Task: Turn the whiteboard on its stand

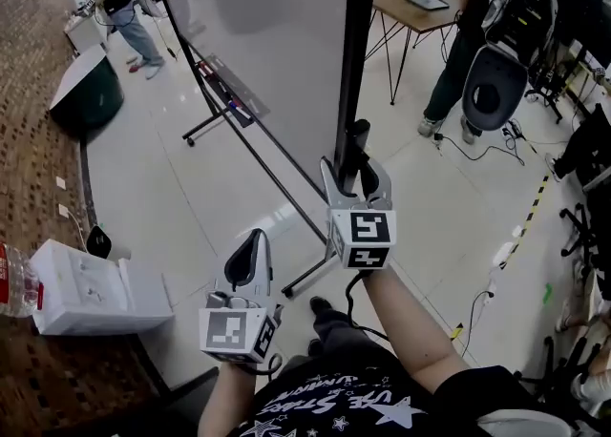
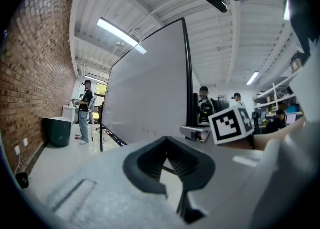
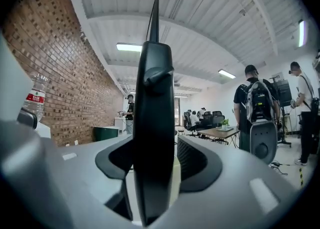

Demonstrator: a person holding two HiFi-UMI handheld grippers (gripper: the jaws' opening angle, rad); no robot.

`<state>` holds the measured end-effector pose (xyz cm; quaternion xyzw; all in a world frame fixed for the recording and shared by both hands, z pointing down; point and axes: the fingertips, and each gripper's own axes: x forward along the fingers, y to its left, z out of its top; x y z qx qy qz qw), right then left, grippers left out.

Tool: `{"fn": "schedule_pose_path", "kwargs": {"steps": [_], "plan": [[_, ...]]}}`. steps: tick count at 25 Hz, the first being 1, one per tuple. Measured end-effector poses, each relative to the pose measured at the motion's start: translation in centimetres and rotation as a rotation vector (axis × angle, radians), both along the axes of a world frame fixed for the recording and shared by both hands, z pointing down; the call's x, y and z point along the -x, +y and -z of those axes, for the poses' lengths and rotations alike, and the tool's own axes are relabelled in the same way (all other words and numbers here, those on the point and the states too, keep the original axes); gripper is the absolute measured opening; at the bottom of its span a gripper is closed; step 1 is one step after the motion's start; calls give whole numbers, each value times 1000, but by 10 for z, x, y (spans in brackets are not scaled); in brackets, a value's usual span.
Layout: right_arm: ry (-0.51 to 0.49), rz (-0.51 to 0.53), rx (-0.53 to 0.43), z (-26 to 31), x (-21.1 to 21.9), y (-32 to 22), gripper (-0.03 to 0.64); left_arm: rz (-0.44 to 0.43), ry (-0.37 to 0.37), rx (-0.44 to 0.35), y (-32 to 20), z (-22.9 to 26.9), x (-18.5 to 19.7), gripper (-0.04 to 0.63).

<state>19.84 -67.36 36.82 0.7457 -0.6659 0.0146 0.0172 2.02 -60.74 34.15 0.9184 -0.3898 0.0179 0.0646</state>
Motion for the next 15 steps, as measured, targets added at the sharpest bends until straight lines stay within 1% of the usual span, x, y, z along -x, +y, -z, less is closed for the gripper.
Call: {"fn": "schedule_pose_path", "kwargs": {"steps": [1, 3, 4, 11, 15], "plan": [[-4, 6, -3, 1, 0, -2, 233, -2, -5, 5, 0, -2, -1, 6], [-8, 25, -7, 2, 1, -4, 208, -4, -13, 15, 0, -4, -3, 6], [-6, 29, -7, 3, 2, -3, 170, -4, -15, 19, 1, -5, -4, 6], [-3, 14, -6, 1, 3, 5, 166, 7, -18, 46, 15, -14, 1, 6], [-6, 3, -14, 4, 5, 22, 166, 11, -21, 50, 26, -15, 9, 6]]}}
